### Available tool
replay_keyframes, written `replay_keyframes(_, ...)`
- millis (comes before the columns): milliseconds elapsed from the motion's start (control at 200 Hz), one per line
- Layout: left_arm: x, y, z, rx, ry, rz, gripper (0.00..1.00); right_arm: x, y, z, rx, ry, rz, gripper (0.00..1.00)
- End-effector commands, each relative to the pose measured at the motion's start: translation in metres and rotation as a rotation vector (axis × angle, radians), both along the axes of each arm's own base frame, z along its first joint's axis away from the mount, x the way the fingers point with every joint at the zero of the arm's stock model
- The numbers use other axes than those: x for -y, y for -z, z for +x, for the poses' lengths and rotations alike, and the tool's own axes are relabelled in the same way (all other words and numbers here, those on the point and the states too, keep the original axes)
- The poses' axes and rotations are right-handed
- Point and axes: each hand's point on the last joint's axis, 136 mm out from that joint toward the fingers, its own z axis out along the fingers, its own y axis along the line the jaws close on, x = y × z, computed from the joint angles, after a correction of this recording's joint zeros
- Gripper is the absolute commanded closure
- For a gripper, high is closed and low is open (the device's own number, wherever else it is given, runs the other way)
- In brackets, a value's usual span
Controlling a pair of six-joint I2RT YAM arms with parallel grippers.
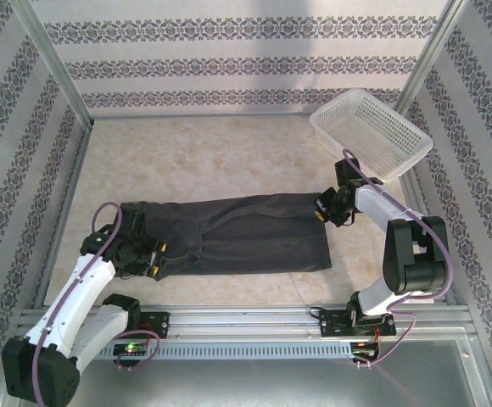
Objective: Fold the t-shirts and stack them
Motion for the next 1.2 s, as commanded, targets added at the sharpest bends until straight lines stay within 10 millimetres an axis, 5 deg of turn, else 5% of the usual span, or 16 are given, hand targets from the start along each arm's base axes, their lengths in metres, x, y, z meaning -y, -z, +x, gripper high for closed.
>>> replay_keyframes(0,0.0,0.008,0.004,-0.032,-0.174,-0.001,0.46,0.001,-0.004,0.006,0.014,-0.008,0.0,1.0)
replay_keyframes(315,0.003,0.031,0.023,-0.046,-0.294,0.018,0.53,0.001,-0.003,0.005,0.012,-0.009,0.001,1.0)
replay_keyframes(575,0.003,0.04,0.02,-0.058,-0.28,0.023,1.0,0.001,-0.003,0.007,0.013,-0.009,0.001,1.0)
replay_keyframes(759,0.008,0.023,-0.001,-0.113,-0.18,0.016,1.0,0.001,-0.002,0.01,0.012,-0.01,0.002,1.0)
replay_keyframes(949,0.01,0.028,-0.032,-0.183,-0.091,0.006,1.0,0.001,0.0,0.011,0.007,-0.011,0.0,1.0)
replay_keyframes(1199,0.029,0.044,-0.03,-0.176,0.019,-0.058,0.98,0.001,0.0,0.014,0.006,-0.017,-0.002,1.0)
